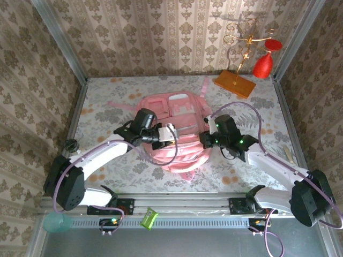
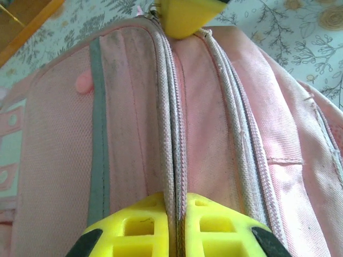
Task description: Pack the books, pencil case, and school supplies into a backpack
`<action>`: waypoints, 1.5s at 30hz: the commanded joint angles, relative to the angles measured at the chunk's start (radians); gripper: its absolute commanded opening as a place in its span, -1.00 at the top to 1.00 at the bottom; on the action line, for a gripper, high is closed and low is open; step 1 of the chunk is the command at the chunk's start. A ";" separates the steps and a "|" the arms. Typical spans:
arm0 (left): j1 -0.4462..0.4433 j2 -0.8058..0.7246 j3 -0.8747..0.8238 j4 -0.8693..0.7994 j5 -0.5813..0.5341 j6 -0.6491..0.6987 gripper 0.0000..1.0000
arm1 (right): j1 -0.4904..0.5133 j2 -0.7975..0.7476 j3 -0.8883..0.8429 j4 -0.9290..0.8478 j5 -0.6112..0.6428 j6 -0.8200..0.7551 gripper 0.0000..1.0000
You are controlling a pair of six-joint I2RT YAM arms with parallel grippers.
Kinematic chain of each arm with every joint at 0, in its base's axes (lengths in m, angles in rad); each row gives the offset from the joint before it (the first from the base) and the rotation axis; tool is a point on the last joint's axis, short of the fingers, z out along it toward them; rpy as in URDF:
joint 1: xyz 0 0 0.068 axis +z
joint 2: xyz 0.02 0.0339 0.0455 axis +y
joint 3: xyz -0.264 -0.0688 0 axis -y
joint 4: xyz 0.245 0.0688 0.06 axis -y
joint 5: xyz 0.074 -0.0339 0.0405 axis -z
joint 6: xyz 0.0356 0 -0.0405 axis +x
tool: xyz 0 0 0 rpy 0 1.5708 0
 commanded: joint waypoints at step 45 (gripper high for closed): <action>-0.013 -0.009 -0.034 0.007 -0.017 0.103 1.00 | -0.072 0.186 0.166 -0.098 0.180 -0.099 1.00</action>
